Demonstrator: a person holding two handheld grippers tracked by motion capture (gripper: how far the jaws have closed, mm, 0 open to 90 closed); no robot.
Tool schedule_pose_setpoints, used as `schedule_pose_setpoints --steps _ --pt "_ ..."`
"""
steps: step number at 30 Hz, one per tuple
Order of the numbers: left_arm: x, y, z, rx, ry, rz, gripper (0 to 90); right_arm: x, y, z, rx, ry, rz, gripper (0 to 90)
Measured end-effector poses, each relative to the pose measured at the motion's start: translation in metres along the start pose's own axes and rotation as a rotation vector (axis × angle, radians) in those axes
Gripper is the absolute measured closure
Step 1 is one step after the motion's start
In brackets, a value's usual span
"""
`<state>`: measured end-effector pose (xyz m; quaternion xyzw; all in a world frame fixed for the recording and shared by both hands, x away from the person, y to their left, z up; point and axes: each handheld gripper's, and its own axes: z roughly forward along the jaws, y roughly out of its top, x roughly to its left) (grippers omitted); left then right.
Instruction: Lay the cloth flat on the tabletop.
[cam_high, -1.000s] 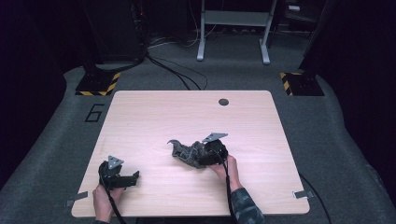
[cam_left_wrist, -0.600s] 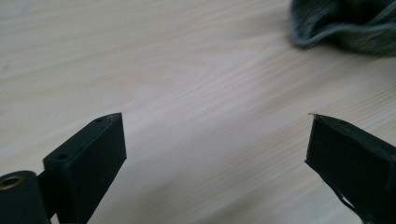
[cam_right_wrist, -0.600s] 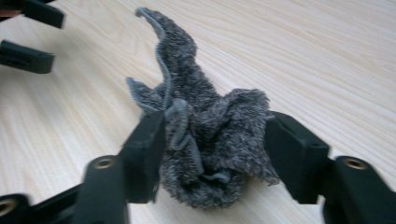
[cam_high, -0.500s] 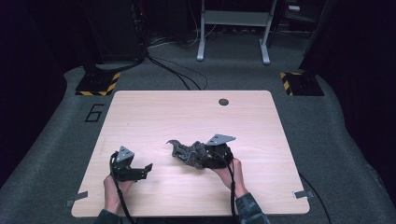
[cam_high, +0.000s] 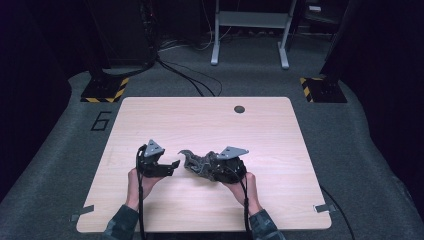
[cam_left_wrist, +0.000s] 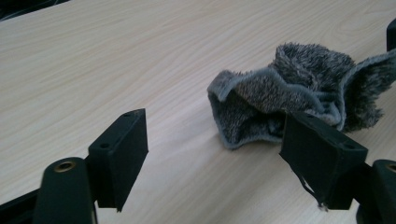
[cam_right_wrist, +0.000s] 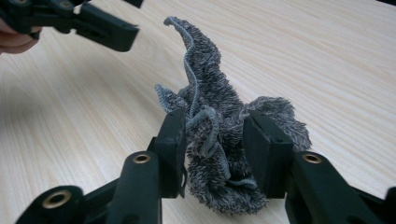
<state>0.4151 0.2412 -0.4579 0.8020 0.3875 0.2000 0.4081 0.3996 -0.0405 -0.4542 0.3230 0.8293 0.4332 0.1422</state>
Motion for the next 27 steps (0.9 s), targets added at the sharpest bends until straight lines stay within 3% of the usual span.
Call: schedule_pose_setpoints --steps 3,7,11,17,20,27 --pt "-0.001 0.007 0.010 0.003 0.021 0.022 27.2 0.003 -0.001 0.001 0.009 0.000 -0.015 66.0" --pt "-0.004 0.011 0.015 0.014 0.018 0.046 33.3 0.005 -0.001 0.002 0.013 -0.003 -0.021 70.5" --pt "-0.008 0.013 0.023 0.038 0.023 0.098 52.9 0.006 -0.002 0.003 0.016 -0.006 -0.025 78.2" --pt "-0.009 0.013 0.030 0.064 -0.008 0.115 82.4 0.006 -0.004 0.003 0.013 -0.007 -0.033 85.8" --pt "-0.011 0.012 0.032 0.045 -0.016 0.112 87.5 0.007 -0.006 0.001 0.009 -0.007 -0.030 87.3" --pt "-0.012 0.012 0.031 0.032 0.006 0.114 88.2 0.005 -0.013 -0.007 -0.002 -0.008 -0.027 87.7"
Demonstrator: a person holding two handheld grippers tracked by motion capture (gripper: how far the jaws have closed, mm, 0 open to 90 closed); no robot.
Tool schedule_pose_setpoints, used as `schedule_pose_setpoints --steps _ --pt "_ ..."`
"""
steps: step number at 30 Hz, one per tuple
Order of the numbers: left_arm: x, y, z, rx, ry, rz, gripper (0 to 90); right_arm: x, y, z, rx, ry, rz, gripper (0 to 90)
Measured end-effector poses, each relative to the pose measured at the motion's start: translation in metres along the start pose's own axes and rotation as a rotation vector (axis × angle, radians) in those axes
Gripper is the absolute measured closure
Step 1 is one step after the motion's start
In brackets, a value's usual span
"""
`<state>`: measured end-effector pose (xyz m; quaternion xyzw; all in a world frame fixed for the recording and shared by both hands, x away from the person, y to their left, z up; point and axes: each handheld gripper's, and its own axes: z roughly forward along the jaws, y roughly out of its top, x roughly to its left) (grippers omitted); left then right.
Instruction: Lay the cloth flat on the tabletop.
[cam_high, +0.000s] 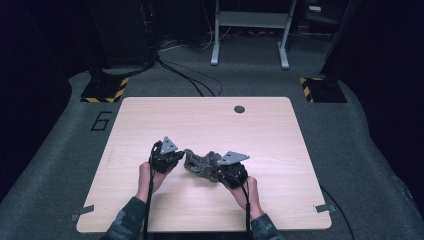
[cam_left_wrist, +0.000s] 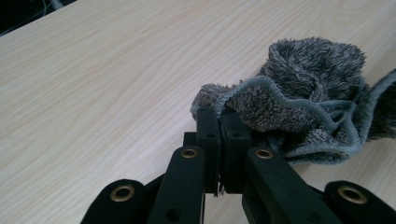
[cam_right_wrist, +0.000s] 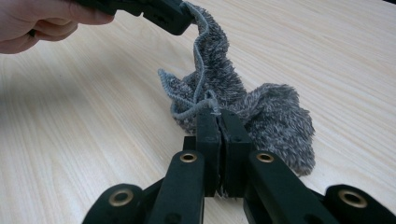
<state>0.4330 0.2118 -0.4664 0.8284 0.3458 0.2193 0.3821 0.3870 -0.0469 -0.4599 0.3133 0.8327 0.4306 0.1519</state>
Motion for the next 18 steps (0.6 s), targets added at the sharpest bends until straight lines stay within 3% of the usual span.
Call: schedule_pose_setpoints --steps 10,13,18 --pt "0.007 0.000 -0.003 -0.009 0.012 -0.032 88.2 0.004 -0.022 -0.028 0.018 -0.035 -0.005 87.7" --pt "0.009 0.000 -0.004 -0.003 0.015 -0.034 88.2 0.005 -0.032 -0.040 0.030 -0.047 -0.020 87.7" --pt "0.015 -0.002 -0.005 0.004 0.014 -0.055 88.2 0.004 -0.055 -0.059 0.068 -0.086 -0.004 87.7"
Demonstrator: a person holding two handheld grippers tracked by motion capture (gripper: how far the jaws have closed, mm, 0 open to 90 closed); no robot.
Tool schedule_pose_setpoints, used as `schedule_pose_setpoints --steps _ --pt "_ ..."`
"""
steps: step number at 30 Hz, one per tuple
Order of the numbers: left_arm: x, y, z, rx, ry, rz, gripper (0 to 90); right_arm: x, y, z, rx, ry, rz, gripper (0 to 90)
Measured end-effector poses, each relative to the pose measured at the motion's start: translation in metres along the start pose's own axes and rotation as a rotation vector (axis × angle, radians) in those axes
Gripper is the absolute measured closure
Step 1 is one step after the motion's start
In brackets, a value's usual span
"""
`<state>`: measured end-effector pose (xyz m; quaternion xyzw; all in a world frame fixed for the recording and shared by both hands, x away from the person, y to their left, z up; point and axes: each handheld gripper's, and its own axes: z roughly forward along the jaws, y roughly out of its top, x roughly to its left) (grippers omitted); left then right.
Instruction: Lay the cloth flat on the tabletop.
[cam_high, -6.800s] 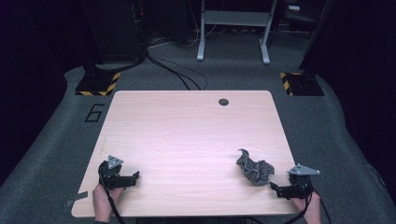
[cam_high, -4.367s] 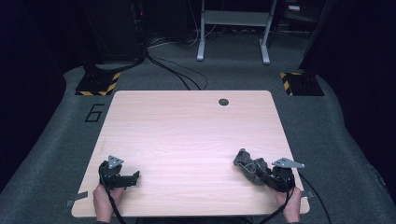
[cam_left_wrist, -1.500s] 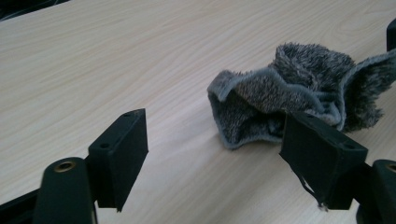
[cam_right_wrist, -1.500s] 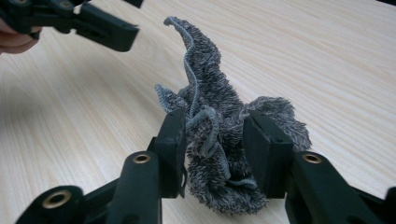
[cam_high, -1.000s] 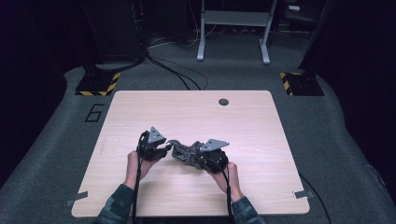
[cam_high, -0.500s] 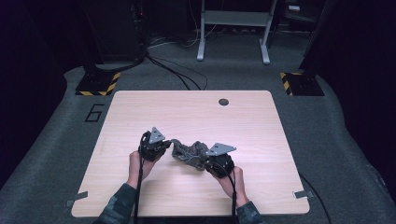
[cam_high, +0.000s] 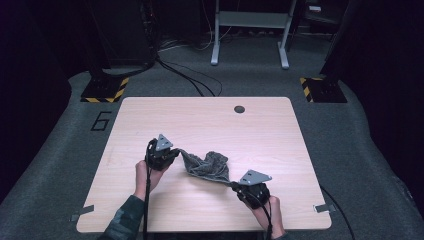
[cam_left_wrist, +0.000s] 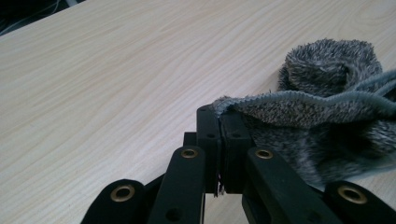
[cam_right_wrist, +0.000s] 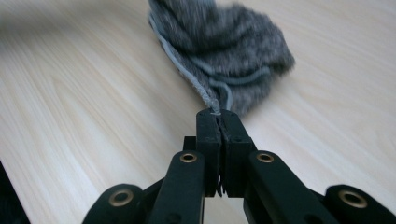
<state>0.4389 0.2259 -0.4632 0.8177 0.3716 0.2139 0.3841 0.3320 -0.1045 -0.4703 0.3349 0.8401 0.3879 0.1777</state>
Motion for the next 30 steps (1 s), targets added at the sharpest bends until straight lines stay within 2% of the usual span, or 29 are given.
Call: schedule_pose_setpoints --steps 2,3,4,5,6,8,11,12,13,14,15,18,19,21,22,25,27,28,29,30 --pt "0.001 -0.002 0.002 0.000 -0.011 -0.015 88.2 -0.004 -0.010 -0.004 0.023 -0.020 0.015 86.3" --pt "0.000 -0.002 0.003 0.010 -0.016 -0.011 87.9 -0.011 -0.016 -0.006 0.043 -0.004 0.047 71.5" --pt "0.000 -0.003 0.004 0.021 -0.022 -0.009 87.9 -0.011 -0.016 -0.006 0.043 -0.004 0.047 71.5" --pt "-0.003 -0.004 0.006 0.044 -0.042 -0.003 86.4 -0.016 -0.016 -0.007 0.046 0.004 0.064 62.0" --pt "-0.003 -0.004 0.006 0.044 -0.042 -0.003 83.1 -0.016 -0.016 -0.007 0.046 0.004 0.064 62.0" --pt "-0.004 -0.005 0.007 0.078 -0.067 0.005 79.6 -0.019 -0.012 -0.010 0.014 0.014 0.090 46.1" --pt "-0.006 -0.006 0.008 0.119 -0.085 0.008 64.4 -0.024 -0.001 -0.008 -0.013 0.018 0.115 41.5" --pt "-0.007 -0.006 0.008 0.120 -0.085 -0.001 51.1 -0.023 0.009 -0.003 -0.026 0.036 0.115 40.7" --pt "-0.007 -0.005 0.007 0.124 -0.092 0.003 51.1 -0.023 0.009 -0.003 -0.026 0.036 0.115 40.7" --pt "-0.008 -0.005 0.006 0.128 -0.086 0.007 42.5 -0.017 0.020 0.005 -0.033 0.055 0.111 40.1" --pt "-0.007 -0.004 0.005 0.131 -0.081 0.015 42.5 -0.017 0.020 0.005 -0.033 0.055 0.111 40.1" --pt "-0.005 -0.003 0.004 0.132 -0.067 0.012 32.9 -0.005 0.035 0.022 -0.023 0.073 0.101 37.7" --pt "-0.004 -0.003 0.005 0.126 -0.063 0.009 29.5 0.004 0.043 0.033 -0.021 0.080 0.099 36.9" --pt "-0.001 -0.003 0.004 0.123 -0.053 0.007 28.4 0.007 0.047 0.038 -0.020 0.083 0.100 36.2" --pt "0.000 -0.003 0.004 0.106 -0.053 0.005 27.5 0.013 0.053 0.048 -0.014 0.094 0.112 35.8" --pt "0.001 -0.003 0.005 0.105 -0.069 0.009 27.8 0.017 0.058 0.057 -0.007 0.102 0.117 36.8" --pt "0.000 -0.003 0.008 0.124 -0.092 0.042 32.3 0.023 0.064 0.068 0.005 0.104 0.118 41.1" --pt "0.000 -0.003 0.008 0.124 -0.092 0.042 35.6 0.023 0.064 0.068 0.005 0.104 0.118 41.1" --pt "-0.003 -0.003 0.011 0.129 -0.099 0.066 42.6 0.026 0.066 0.075 0.017 0.089 0.111 45.8" --pt "-0.003 -0.003 0.011 0.129 -0.099 0.066 45.3 0.026 0.066 0.075 0.017 0.089 0.111 45.8"
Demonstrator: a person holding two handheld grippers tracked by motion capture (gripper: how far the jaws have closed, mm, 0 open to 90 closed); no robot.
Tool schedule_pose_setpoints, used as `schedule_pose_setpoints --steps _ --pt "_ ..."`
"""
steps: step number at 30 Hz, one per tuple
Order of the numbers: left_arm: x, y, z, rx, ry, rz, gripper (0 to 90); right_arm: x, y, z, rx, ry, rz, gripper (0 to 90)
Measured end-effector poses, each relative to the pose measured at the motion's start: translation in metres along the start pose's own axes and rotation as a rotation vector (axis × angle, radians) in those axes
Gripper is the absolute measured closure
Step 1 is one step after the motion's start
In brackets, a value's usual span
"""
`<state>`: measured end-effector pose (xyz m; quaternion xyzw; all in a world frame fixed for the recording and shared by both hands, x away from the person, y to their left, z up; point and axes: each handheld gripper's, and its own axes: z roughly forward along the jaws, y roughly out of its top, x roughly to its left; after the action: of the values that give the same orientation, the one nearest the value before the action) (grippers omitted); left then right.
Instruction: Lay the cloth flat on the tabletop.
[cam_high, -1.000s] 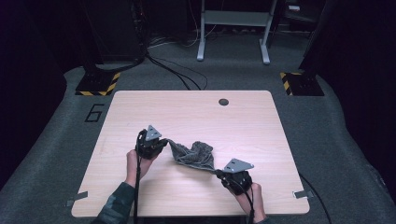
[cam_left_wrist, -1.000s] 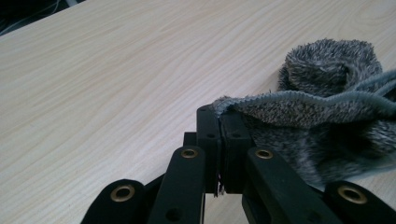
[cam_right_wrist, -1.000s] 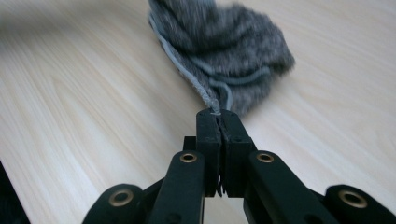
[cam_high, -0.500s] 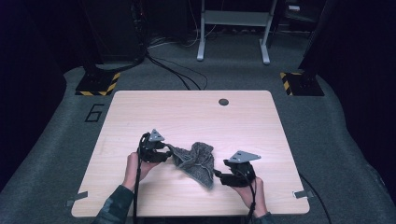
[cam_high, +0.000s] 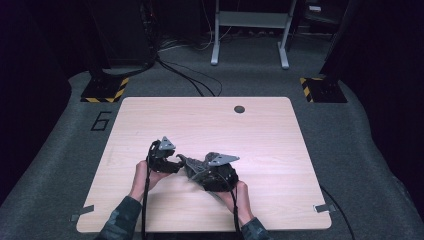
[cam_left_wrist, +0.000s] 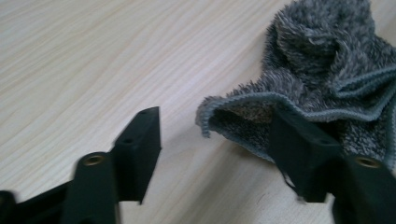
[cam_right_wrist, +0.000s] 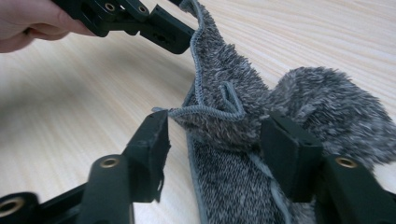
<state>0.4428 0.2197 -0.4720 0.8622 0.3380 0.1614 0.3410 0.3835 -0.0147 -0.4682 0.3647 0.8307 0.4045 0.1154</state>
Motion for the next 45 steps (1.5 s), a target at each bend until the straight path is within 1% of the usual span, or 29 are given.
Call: schedule_pose_setpoints --steps 1,2,3,4,7,9,10,11,14,15,16,17,19,22,23,24,26,28,30,32,35,36,37,39,41,42,43,44,45 --pt "-0.001 0.000 0.002 0.001 -0.005 0.012 45.3 0.001 0.001 0.004 0.009 -0.012 -0.006 47.7" --pt "-0.002 0.001 0.002 0.012 -0.012 0.020 52.0 0.002 0.001 0.007 0.025 -0.028 -0.015 50.1" --pt "-0.004 0.001 0.004 0.004 -0.010 0.028 59.4 0.002 0.002 0.010 0.034 -0.039 -0.012 56.4" --pt "-0.006 0.001 0.005 0.001 -0.013 0.033 65.4 0.000 0.002 0.012 0.038 -0.044 -0.035 59.9" --pt "-0.010 0.000 0.007 0.003 -0.034 0.046 79.0 -0.004 0.002 0.016 0.033 -0.049 -0.031 73.4" --pt "-0.012 -0.001 0.009 -0.004 -0.041 0.047 84.6 -0.007 0.002 0.017 0.029 -0.052 -0.041 80.0" --pt "-0.012 -0.001 0.009 -0.011 -0.031 0.041 86.0 -0.007 0.001 0.017 0.031 -0.049 -0.032 81.8" --pt "-0.012 -0.002 0.009 -0.013 -0.038 0.034 87.2 -0.008 0.001 0.017 0.033 -0.047 -0.032 83.1" --pt "-0.010 -0.002 0.007 -0.028 -0.019 0.017 88.0 -0.009 -0.001 0.014 0.031 -0.053 -0.039 84.4" --pt "-0.009 -0.003 0.005 -0.037 -0.018 0.010 88.1 -0.011 -0.002 0.013 0.022 -0.055 -0.050 84.3" --pt "-0.009 -0.003 0.005 -0.044 -0.013 0.007 88.1 -0.012 -0.002 0.010 0.025 -0.061 -0.041 84.3" --pt "-0.007 -0.004 0.004 -0.045 -0.008 0.002 88.2 -0.014 -0.003 0.009 0.017 -0.063 -0.053 84.3" --pt "-0.004 -0.005 0.000 -0.047 0.002 -0.001 88.3 -0.019 -0.004 -0.001 0.004 -0.077 -0.041 84.3" --pt "-0.003 -0.006 -0.003 -0.059 -0.001 -0.018 88.4 -0.027 -0.006 -0.011 -0.010 -0.096 -0.024 84.2" --pt "-0.002 -0.006 -0.003 -0.062 0.008 -0.010 88.5 -0.031 -0.007 -0.016 -0.017 -0.108 -0.023 84.2" --pt "-0.003 -0.006 -0.003 -0.066 0.001 -0.017 88.4 -0.034 -0.007 -0.019 -0.018 -0.112 -0.017 84.2" --pt "-0.005 -0.005 -0.003 -0.064 0.007 -0.003 88.5 -0.041 -0.009 -0.024 -0.027 -0.124 -0.003 84.5" --pt "-0.006 -0.004 -0.003 -0.067 0.013 0.001 88.6 -0.048 -0.012 -0.030 -0.029 -0.153 -0.002 84.8" --pt "-0.006 -0.004 -0.003 -0.069 0.012 -0.005 88.6 -0.055 -0.015 -0.034 -0.033 -0.171 0.011 85.2" --pt "-0.005 -0.005 -0.005 -0.058 0.008 -0.005 88.6 -0.063 -0.018 -0.038 -0.034 -0.186 0.027 85.5" --pt "-0.005 -0.005 -0.006 -0.069 0.009 -0.011 88.6 -0.075 -0.022 -0.041 -0.035 -0.207 0.055 85.7" --pt "-0.006 -0.005 -0.007 -0.071 0.008 -0.013 88.6 -0.078 -0.022 -0.042 -0.034 -0.222 0.047 85.8" --pt "-0.005 -0.005 -0.007 -0.074 0.011 -0.001 88.6 -0.081 -0.023 -0.042 -0.030 -0.228 0.050 85.7" --pt "-0.007 -0.004 -0.008 -0.070 0.007 0.001 88.5 -0.091 -0.023 -0.042 -0.027 -0.236 0.067 85.6" --pt "-0.008 -0.003 -0.007 -0.070 -0.002 -0.008 88.5 -0.098 -0.024 -0.041 -0.015 -0.204 0.095 84.6" --pt "-0.010 -0.003 -0.007 -0.069 -0.004 -0.007 88.5 -0.100 -0.025 -0.041 -0.010 -0.202 0.097 83.5" --pt "-0.010 -0.002 -0.007 -0.068 -0.012 -0.006 88.4 -0.100 -0.027 -0.041 -0.005 -0.191 0.110 80.4" --pt "-0.010 -0.001 -0.007 -0.062 -0.011 0.007 88.4 -0.101 -0.028 -0.043 -0.008 -0.178 0.125 77.7" --pt "-0.011 -0.001 -0.006 -0.066 -0.012 0.006 88.3 -0.101 -0.030 -0.045 -0.022 -0.169 0.130 73.9"
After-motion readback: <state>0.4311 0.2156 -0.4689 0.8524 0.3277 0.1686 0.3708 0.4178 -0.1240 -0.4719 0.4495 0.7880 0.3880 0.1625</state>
